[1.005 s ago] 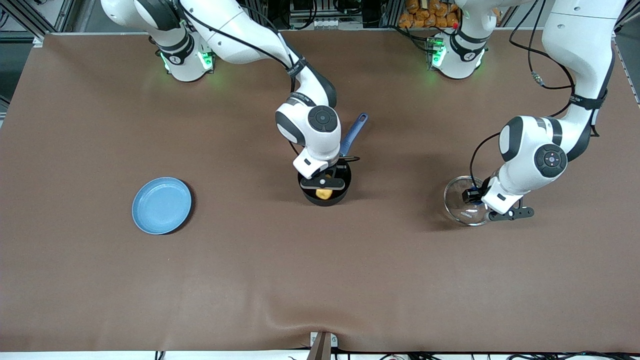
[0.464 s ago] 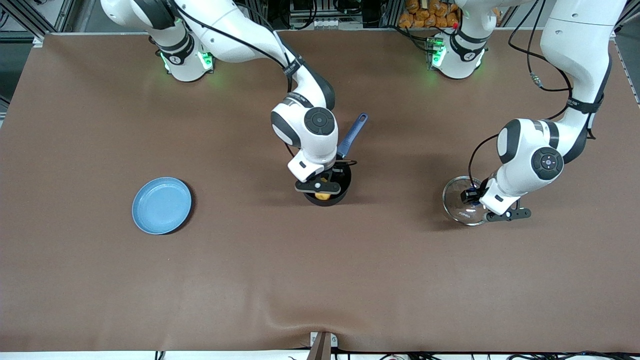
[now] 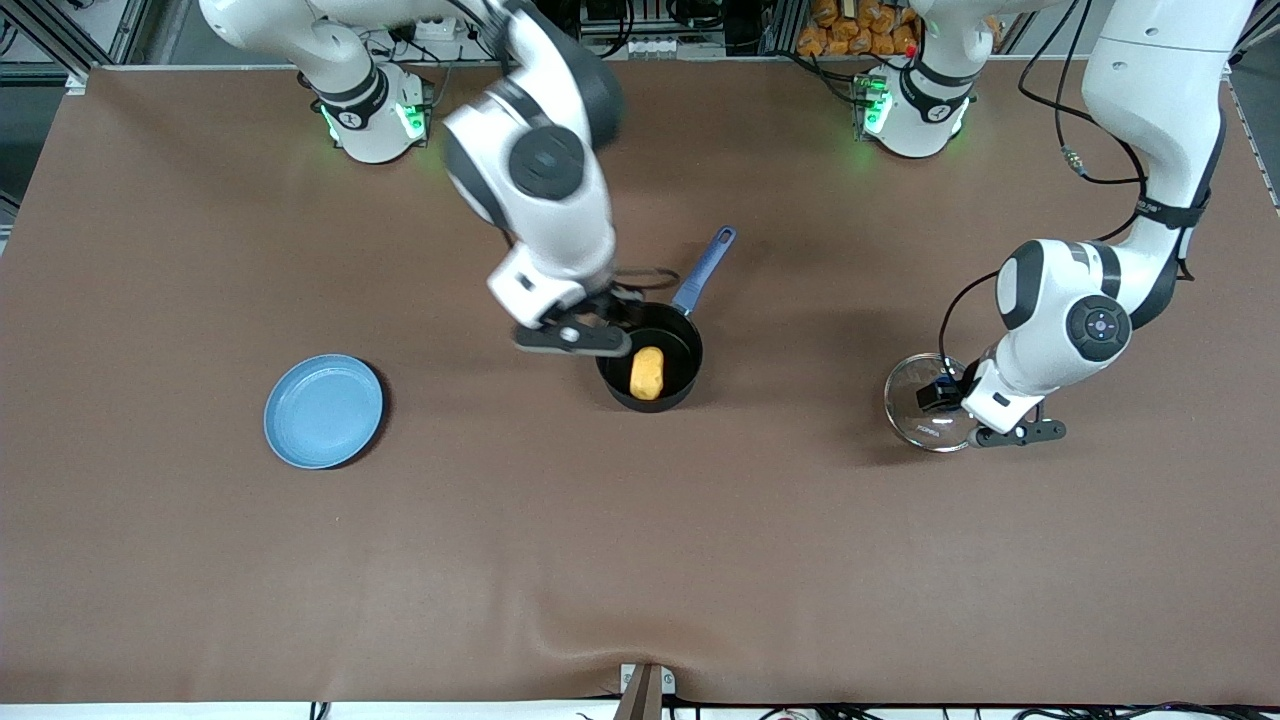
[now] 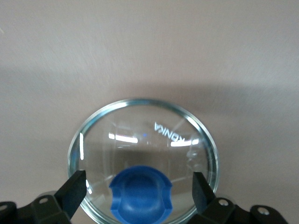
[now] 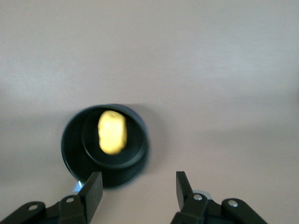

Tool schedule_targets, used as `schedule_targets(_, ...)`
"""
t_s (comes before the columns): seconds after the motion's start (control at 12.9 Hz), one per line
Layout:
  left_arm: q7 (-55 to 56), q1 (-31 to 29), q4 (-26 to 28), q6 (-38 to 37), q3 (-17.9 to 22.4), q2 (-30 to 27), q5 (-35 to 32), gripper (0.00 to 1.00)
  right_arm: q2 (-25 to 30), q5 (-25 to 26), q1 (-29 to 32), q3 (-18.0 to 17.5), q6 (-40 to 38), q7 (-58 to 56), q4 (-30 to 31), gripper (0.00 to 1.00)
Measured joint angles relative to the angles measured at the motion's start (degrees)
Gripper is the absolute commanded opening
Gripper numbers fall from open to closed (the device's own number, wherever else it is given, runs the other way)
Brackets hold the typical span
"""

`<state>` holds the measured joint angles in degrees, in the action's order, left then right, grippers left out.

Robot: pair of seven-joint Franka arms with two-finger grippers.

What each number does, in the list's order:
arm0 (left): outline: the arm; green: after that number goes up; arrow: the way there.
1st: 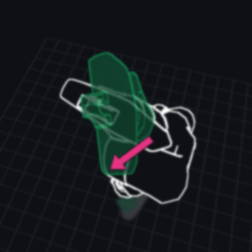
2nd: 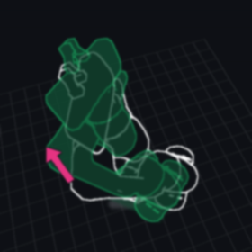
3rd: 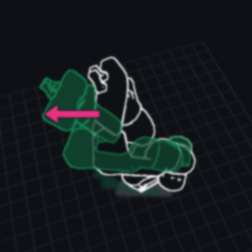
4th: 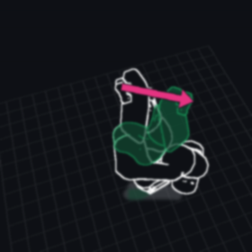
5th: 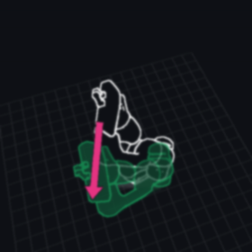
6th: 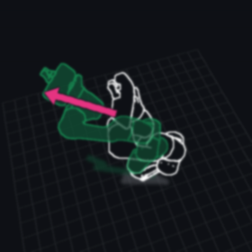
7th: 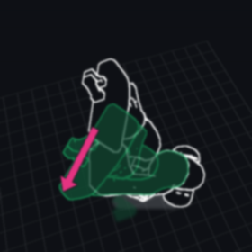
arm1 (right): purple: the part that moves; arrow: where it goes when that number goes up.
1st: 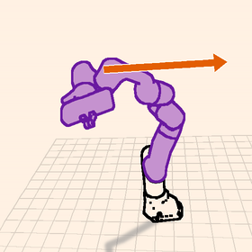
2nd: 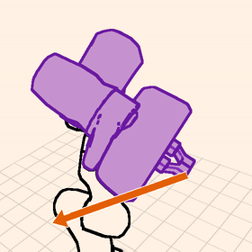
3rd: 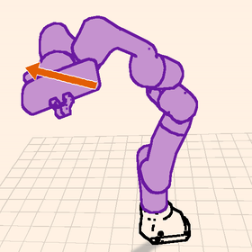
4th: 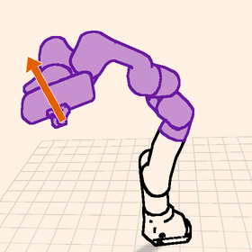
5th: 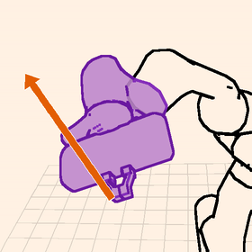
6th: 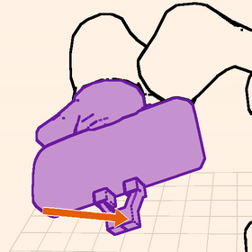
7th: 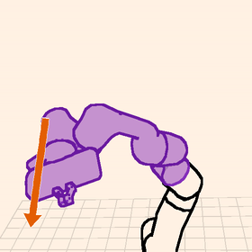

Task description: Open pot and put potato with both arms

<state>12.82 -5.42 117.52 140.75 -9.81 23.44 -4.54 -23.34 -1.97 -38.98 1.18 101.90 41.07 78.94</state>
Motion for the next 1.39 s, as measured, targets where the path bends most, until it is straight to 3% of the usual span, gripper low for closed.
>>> schedule_targets(0.23,-0.1,-0.9,-3.0,-4.6,0.0,-5.6,0.0,1.0,9.7,-0.2,5.4,0.2,-12.2,-5.0,0.1,0.75)
schedule_targets(0.54,-0.2,-1.2,-5.3,-13.7,-0.3,-17.2,0.0,1.0,17.4,-0.2,12.5,1.3,-21.9,-15.8,0.4,0.86)
schedule_targets(0.62,-0.2,-1.2,-5.6,-16.0,-0.3,-19.6,0.0,1.0,18.3,-0.2,15.9,1.5,-23.0,-20.4,0.4,0.86)
schedule_targets(0.77,-0.2,-1.2,-8.5,-24.6,-0.5,-23.3,0.0,1.0,19.0,-0.2,22.5,1.9,-25.0,-30.3,0.5,1.0)
schedule_targets(1.0,-0.2,-1.1,-16.9,-38.9,-1.3,-25.3,2.3,1.0,19.1,-0.2,29.6,2.0,-25.7,-39.5,1.2,1.0)
schedule_targets(1.39,-0.2,-1.0,-23.4,-49.4,-3.3,-25.3,3.4,1.0,19.0,-0.2,32.5,1.9,-25.7,-40.7,2.2,1.0)
